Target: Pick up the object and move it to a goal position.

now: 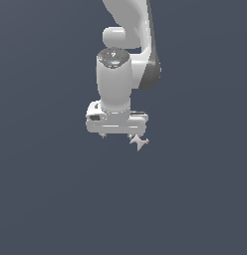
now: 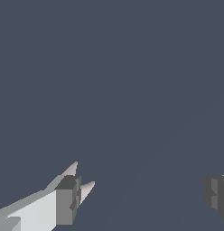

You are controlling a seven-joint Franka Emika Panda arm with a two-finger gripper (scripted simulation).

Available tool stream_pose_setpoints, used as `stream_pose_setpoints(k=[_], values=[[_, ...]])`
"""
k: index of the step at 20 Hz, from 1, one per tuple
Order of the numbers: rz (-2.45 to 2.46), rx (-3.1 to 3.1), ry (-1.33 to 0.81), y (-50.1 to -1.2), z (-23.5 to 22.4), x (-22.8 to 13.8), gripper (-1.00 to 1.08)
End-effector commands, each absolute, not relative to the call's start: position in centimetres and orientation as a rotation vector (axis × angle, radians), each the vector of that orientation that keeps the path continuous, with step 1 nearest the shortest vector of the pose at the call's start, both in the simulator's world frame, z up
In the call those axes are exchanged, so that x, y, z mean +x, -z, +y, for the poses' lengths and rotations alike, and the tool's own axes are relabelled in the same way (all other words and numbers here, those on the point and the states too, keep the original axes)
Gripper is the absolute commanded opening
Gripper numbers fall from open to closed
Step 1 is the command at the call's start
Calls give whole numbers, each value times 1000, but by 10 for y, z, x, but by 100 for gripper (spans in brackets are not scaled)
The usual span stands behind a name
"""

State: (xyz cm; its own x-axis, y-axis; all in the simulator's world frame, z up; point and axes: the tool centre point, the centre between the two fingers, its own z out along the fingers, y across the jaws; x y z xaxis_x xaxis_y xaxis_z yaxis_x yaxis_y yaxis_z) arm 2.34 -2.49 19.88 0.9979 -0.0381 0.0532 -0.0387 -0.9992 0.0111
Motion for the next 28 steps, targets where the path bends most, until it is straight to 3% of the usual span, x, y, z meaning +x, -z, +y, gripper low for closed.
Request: stream_pose_setpoints(k=[1, 28], values=[[-32, 3128, -79, -195, -22, 22, 100], [1019, 2969, -2, -76, 82, -65, 100]])
